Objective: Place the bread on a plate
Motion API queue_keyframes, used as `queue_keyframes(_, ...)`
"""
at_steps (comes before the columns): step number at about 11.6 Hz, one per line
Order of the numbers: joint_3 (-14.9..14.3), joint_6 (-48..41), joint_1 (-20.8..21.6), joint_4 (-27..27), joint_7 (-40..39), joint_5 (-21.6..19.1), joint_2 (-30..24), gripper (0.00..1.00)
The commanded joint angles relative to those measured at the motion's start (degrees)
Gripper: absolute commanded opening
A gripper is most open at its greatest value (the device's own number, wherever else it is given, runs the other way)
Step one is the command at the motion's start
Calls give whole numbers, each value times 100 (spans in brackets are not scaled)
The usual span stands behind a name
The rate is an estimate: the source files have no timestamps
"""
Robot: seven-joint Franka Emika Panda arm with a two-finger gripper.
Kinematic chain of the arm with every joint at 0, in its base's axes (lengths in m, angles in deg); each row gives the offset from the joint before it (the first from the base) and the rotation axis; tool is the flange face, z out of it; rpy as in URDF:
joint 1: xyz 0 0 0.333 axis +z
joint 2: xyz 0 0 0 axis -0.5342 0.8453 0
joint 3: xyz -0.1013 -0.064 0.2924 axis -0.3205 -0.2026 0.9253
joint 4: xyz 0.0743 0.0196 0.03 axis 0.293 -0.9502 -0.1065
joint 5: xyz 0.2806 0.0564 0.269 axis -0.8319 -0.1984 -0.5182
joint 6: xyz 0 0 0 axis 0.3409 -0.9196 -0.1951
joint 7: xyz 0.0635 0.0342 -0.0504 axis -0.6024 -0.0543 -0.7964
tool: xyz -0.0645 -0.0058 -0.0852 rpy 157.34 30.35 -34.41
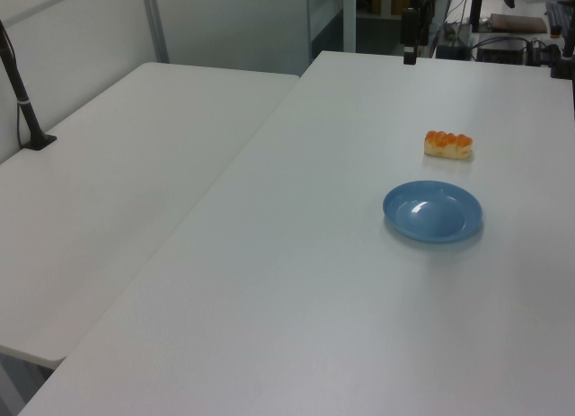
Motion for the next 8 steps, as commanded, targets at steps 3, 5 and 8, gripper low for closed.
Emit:
queue_keyframes(3, -161, -39, 120, 23, 115, -75, -69, 100)
queue_keyframes(5, -169, -21, 111, -3, 97, -75, -78, 100)
queue_keyframes(8, -169, 14, -99, -91, 45, -66, -156, 100)
